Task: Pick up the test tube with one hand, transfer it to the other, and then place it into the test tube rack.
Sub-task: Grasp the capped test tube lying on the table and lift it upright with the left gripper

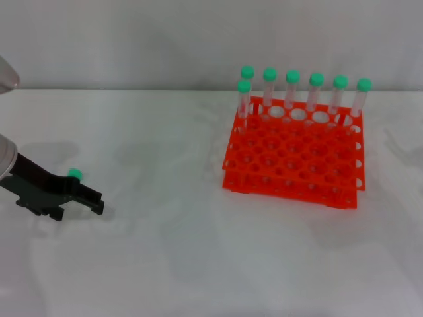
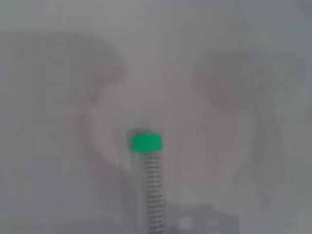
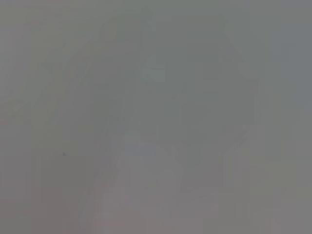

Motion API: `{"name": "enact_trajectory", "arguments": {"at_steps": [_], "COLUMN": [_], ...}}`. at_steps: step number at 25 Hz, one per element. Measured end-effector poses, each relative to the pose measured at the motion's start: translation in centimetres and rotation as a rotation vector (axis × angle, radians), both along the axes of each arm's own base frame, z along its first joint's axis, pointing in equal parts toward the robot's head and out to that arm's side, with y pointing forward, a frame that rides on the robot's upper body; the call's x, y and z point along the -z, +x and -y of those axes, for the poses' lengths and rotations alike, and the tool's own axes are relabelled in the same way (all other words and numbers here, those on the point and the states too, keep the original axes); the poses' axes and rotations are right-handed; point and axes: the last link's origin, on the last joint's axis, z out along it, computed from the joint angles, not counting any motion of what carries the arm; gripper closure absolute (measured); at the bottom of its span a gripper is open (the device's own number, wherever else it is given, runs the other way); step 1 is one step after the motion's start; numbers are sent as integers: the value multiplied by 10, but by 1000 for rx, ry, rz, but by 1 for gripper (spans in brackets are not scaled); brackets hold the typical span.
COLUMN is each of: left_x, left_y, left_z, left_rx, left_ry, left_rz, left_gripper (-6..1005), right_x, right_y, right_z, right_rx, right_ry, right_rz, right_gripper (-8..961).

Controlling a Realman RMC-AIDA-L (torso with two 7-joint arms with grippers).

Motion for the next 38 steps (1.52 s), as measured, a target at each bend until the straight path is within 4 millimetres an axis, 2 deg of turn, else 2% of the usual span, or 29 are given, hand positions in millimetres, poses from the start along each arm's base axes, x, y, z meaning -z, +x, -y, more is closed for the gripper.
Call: {"name": "enact_trajectory", "arguments": {"at_steps": [7,15,24,38], "left_x": [-10,-1,6,6], "left_y": [5,7,-1,-12], "left_z": [-6,-5,0,3], "left_rx": [0,2,-12,-16], "left_ry": [-8,-40,-46,-39], "left_rz": [-58,-83,-86,-114], "left_gripper": [114,114,115,116], "right_x": [1,1,2,2], "right_y": [3,6,8,7], "right_z": [0,3,4,3], "right_rx": [16,27,32,30], "right_ry": [-8,-9,-10,-11], "right_rz": [-2,-3,-2,-3], "right_gripper": [80,81,81,80]}}
